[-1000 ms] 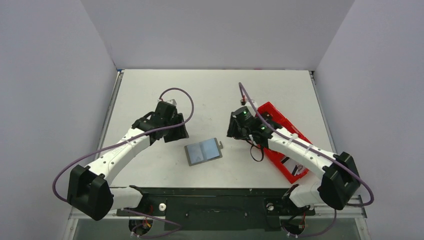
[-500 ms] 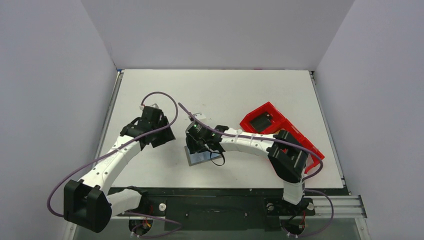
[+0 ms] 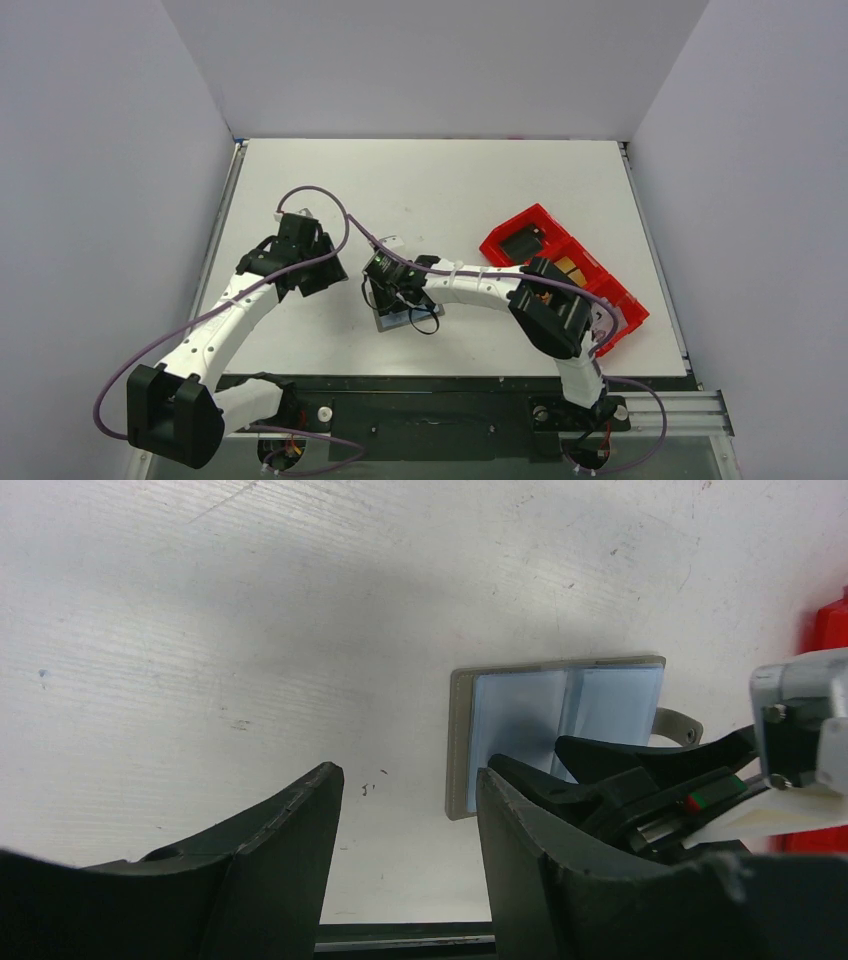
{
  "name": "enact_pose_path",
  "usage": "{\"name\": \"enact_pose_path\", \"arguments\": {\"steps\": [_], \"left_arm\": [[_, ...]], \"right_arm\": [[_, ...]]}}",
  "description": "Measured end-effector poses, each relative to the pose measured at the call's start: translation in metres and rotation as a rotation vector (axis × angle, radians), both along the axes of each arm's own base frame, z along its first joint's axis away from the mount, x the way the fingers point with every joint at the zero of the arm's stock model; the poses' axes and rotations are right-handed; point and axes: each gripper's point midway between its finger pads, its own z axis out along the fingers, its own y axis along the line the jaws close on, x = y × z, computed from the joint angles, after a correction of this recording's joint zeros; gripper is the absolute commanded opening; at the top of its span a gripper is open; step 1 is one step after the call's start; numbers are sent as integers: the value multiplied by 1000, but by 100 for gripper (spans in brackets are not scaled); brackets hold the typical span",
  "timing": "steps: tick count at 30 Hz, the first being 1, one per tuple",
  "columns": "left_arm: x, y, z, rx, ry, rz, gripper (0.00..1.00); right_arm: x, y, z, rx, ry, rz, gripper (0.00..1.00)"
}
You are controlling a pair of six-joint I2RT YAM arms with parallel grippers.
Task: Take the credit cards out of the card holder
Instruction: Remove the credit card from the card holder.
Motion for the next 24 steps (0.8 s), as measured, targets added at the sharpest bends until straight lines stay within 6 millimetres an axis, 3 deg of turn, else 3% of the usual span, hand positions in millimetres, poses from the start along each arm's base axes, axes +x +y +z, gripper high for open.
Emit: {"name": "enact_pose_path", "arguments": {"steps": [3,8,19,24], "left_arm": [[0,-1,0,-3,1,-2,49],[-1,-2,-1,-10,7,-8,49],[-3,-10,-7,-35,41,-39,49],[-4,-19,-14,-63,71,-79,50]], "right_arm": [[-2,-1,-11,-24,10,2,50],[0,0,-11,-25,6,0,43],[-2,2,-13,17,20,-35,0],[0,0,-14,110,52,-66,0]]}}
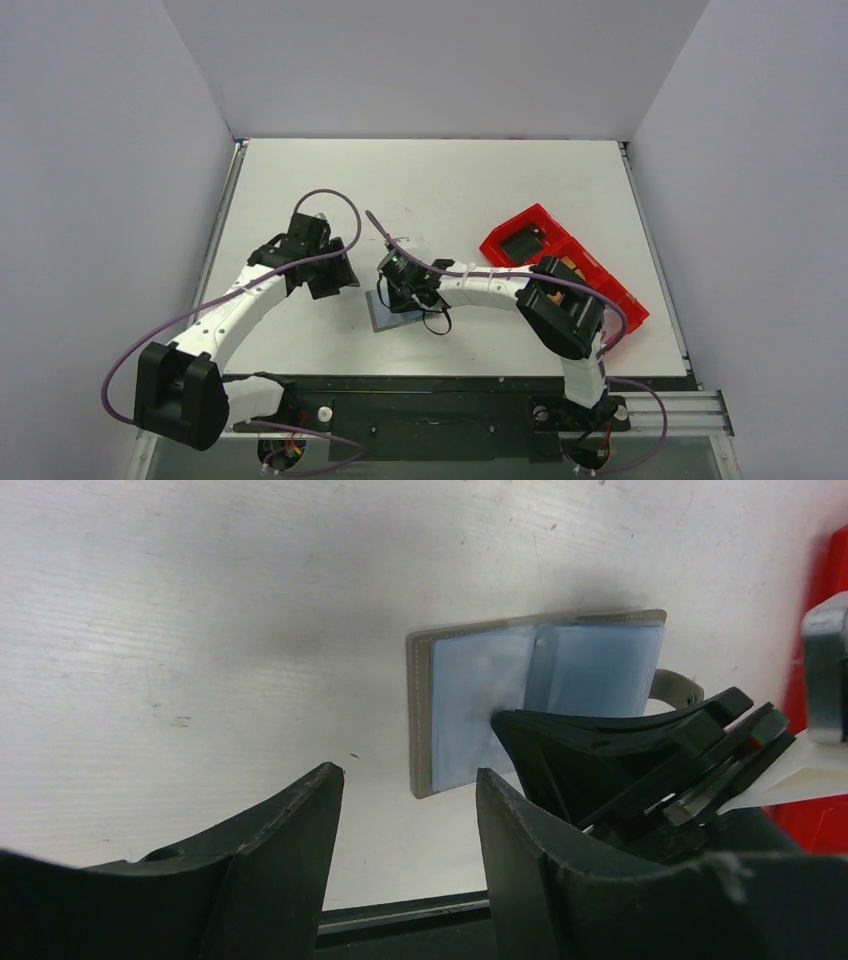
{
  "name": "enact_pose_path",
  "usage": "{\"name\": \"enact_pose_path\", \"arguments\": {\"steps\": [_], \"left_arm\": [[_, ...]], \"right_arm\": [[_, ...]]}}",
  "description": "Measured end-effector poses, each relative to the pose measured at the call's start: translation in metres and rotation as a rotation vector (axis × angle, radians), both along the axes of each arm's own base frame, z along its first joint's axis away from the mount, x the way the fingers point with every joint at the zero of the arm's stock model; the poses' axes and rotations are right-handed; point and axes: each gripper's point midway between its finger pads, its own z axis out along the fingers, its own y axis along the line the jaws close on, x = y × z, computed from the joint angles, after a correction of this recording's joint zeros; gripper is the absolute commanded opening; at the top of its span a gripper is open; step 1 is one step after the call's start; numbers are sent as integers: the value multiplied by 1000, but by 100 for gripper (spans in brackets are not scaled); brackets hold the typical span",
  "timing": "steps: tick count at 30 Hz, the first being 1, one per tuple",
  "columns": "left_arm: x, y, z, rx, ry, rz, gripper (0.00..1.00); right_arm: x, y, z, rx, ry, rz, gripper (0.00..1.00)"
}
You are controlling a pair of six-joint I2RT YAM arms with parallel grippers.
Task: Take the credit cards out of the card holder
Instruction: Remove the credit card from the card holder.
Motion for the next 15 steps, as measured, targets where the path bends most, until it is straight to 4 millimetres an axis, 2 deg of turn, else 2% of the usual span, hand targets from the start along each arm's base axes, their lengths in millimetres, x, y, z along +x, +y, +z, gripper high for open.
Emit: {"name": "enact_pose_path", "arguments": {"steps": [6,15], "left_arm": [[-7,-25,-13,-27,39,-97,50],[-14,-61,-29,-82,85,-205,49]], "right_arm": [[-1,-5,0,150,76,-40,0],[-9,-22,-1,307,178,-105,0]]}}
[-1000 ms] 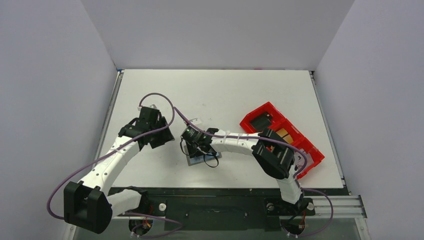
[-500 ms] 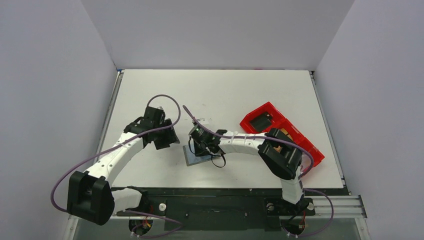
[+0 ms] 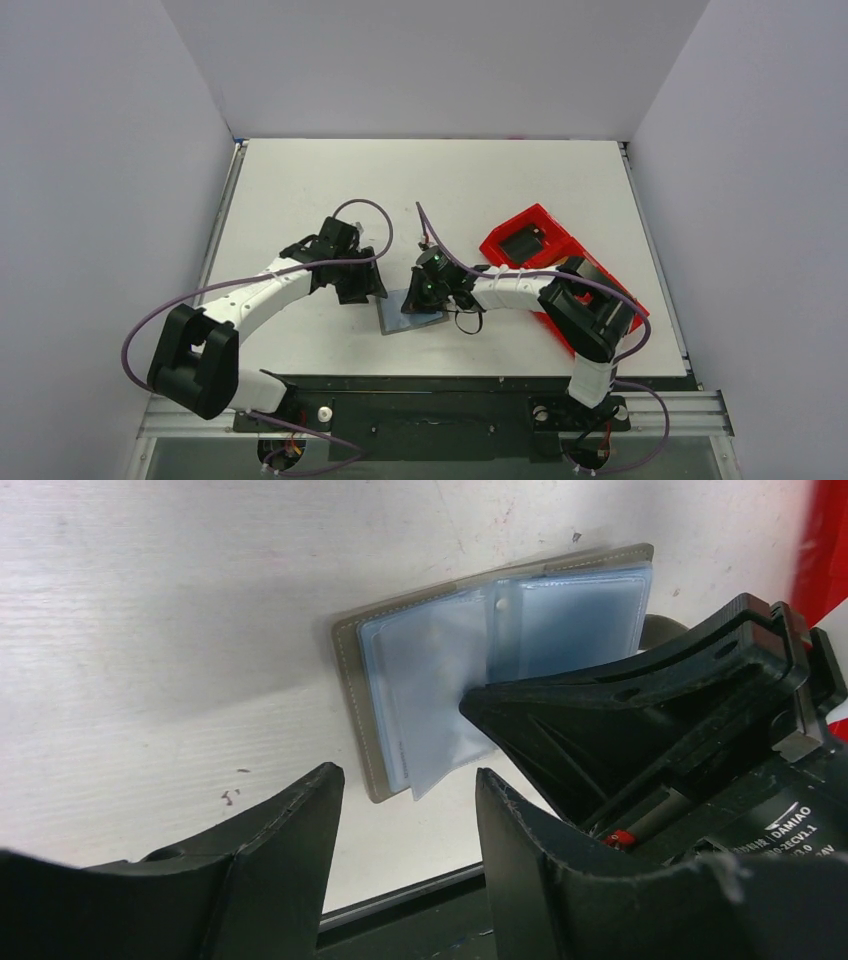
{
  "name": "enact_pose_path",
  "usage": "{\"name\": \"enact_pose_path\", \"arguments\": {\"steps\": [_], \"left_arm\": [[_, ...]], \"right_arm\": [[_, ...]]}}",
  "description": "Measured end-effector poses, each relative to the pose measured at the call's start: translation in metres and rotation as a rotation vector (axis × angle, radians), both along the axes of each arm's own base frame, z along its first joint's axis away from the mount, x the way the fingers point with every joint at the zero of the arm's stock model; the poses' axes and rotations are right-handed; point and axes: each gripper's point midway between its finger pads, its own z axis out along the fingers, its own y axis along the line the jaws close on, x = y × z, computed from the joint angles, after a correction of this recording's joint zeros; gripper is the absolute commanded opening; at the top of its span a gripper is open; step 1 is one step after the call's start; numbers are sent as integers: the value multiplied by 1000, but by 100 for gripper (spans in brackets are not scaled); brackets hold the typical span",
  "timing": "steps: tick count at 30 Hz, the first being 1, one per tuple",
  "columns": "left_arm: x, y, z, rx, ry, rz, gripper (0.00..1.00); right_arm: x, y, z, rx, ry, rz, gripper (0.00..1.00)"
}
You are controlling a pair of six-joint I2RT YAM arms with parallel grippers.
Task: Take the credit cards out of the card holder
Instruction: Remove the credit card from the card holder.
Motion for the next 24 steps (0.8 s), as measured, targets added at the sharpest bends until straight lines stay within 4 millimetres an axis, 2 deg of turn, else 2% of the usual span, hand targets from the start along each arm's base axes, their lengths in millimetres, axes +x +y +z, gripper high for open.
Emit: {"name": "enact_pose_path", "arguments": {"steps": [11,16,24], "left_arm": [[-1,-21,-15,-52,32,-37,46],[-6,-20,-25,-41,62,-30,45],[-7,-21,-30,-39,72,-28,44]], "right_arm": [[-1,1,0,84,49,-34,0],[1,-2,0,94,56,-51,0],[3,-8,-1,78,56,-79,0]]}}
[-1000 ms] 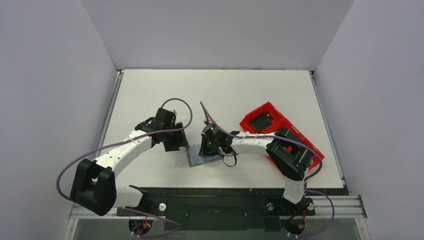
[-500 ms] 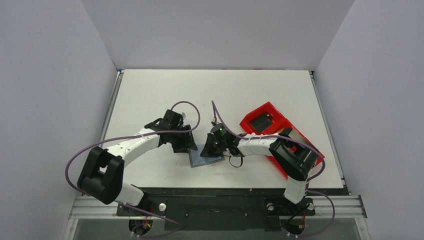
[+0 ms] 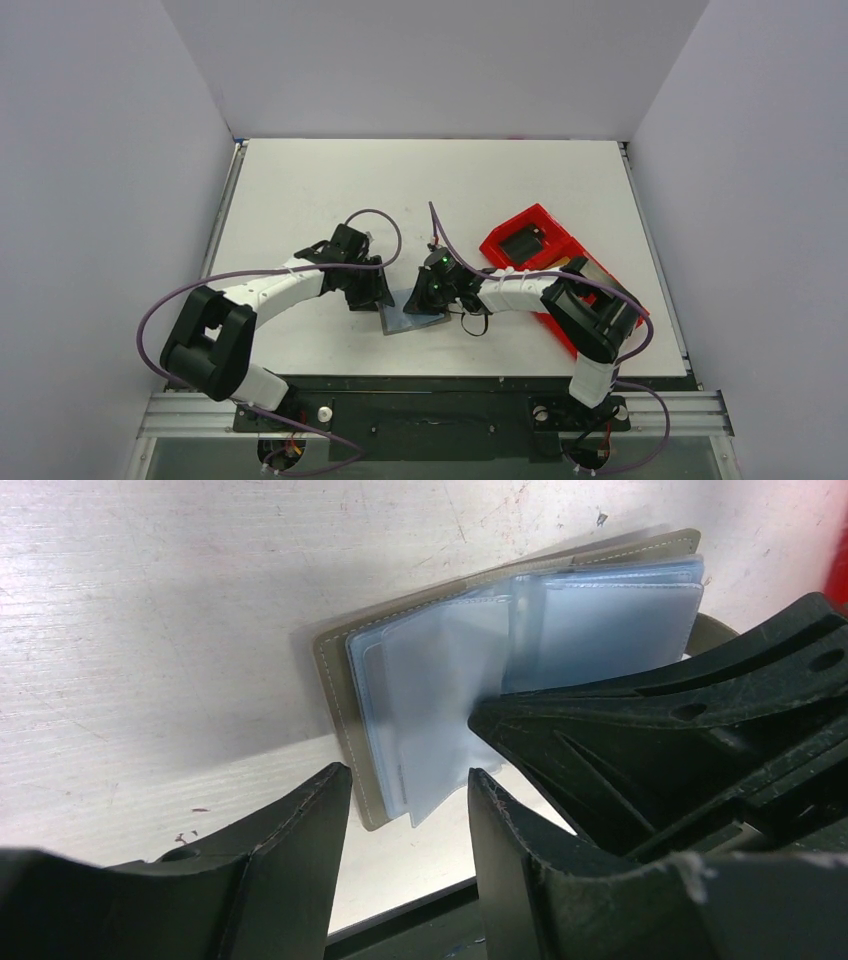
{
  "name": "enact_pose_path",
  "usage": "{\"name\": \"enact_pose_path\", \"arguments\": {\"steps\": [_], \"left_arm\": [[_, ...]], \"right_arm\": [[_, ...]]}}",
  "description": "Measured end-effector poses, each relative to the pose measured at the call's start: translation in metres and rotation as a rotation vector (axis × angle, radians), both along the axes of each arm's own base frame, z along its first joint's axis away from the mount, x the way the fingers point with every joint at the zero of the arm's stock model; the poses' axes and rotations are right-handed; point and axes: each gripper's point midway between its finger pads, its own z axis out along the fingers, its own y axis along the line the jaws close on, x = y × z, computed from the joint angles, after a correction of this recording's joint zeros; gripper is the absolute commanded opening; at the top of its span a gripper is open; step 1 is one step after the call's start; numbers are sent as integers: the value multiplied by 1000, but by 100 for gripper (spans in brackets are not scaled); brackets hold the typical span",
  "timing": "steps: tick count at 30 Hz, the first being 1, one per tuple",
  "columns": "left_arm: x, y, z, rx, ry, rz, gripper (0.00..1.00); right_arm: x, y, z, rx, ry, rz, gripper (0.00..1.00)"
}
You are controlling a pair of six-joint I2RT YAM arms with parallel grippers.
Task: Take the credit cards out of the card holder
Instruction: Remove the credit card from the card holder.
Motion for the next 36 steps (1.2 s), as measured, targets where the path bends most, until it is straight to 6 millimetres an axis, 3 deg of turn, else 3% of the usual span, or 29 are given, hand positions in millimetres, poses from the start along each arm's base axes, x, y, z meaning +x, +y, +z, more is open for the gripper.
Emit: {"name": "enact_pose_path", "arguments": {"steps": [21,25,30,36], "left_arm": [[0,-16,-12,-31,19,-17,33],[1,-19,-14,-38,19,-22,25],[0,-21,-16,-41,28,-22,1],[0,-19,-17,-25,25,-19,0]], "right_arm": [[1,-1,-1,23,12,-22,0],[2,-2,-1,24,14,-23,0],[2,-2,-1,24,14,-24,0],[4,-3,2,4,1,-13,25]]}}
